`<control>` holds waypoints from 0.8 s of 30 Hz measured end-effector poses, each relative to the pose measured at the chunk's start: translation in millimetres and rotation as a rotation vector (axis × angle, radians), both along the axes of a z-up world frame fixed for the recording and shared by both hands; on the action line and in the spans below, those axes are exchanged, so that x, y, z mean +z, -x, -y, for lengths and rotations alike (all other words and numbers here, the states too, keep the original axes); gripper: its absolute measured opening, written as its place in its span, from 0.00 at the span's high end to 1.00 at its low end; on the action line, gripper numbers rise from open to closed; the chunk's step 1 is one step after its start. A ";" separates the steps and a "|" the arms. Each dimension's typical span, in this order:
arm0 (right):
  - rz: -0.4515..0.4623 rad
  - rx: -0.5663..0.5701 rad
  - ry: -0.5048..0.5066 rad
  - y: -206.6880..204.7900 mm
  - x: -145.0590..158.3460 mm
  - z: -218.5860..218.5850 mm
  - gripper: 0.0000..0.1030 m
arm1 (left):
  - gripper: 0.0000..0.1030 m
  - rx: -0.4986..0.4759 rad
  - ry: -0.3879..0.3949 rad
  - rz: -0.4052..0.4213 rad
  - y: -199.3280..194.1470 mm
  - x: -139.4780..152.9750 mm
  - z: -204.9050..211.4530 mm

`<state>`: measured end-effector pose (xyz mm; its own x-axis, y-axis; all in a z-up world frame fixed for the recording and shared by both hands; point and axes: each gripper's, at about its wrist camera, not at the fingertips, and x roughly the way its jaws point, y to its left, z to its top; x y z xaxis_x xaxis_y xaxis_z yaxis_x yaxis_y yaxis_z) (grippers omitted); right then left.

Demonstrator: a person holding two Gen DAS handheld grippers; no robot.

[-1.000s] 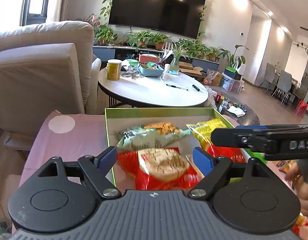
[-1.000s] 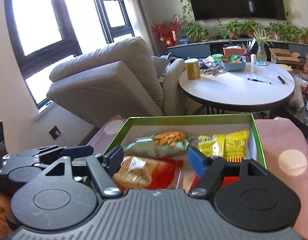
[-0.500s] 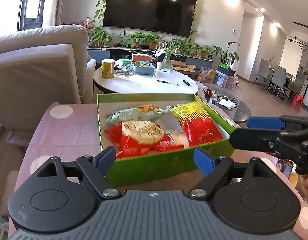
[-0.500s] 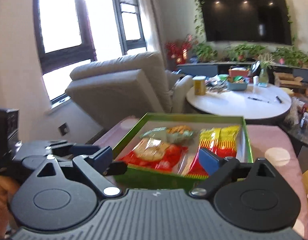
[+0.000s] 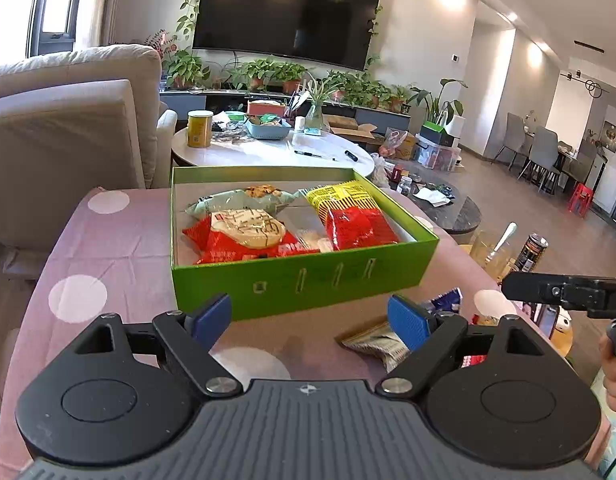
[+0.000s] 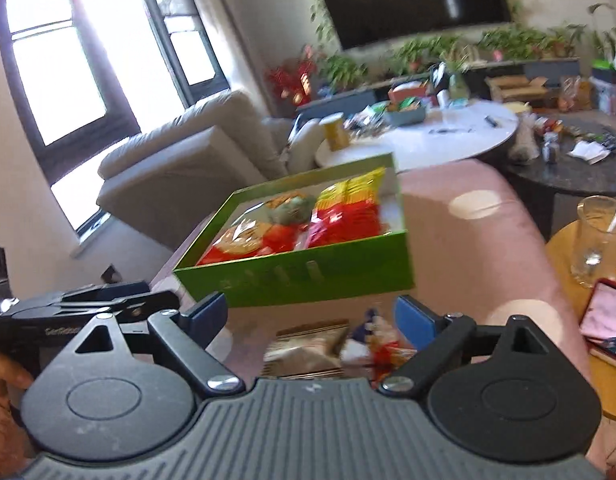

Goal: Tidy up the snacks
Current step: 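Move the right gripper to the red snack packet on the table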

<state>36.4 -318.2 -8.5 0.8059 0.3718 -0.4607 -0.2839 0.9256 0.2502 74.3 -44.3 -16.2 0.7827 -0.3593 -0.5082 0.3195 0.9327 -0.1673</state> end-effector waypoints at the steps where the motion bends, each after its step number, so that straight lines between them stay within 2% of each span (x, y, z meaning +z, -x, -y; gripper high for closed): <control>1: 0.011 -0.008 0.006 2.1 -1.7 1.5 0.37 | 0.19 -0.002 0.000 0.001 3.0 0.3 0.3; 3: 0.005 -0.022 0.017 4.6 -4.2 4.3 0.37 | 0.19 -0.010 0.003 0.002 9.9 0.9 0.8; 7: -0.039 -0.008 -0.026 17.5 -9.2 12.8 0.37 | 0.19 -0.032 -0.001 0.006 20.5 2.1 4.2; 17: -0.166 -0.116 -0.077 50.4 -28.6 34.4 0.37 | 0.19 -0.088 -0.025 -0.013 38.4 -4.2 24.7; 24: -0.246 -0.152 -0.123 42.7 -46.1 38.4 0.38 | 0.19 -0.122 -0.042 -0.035 49.0 -8.6 35.6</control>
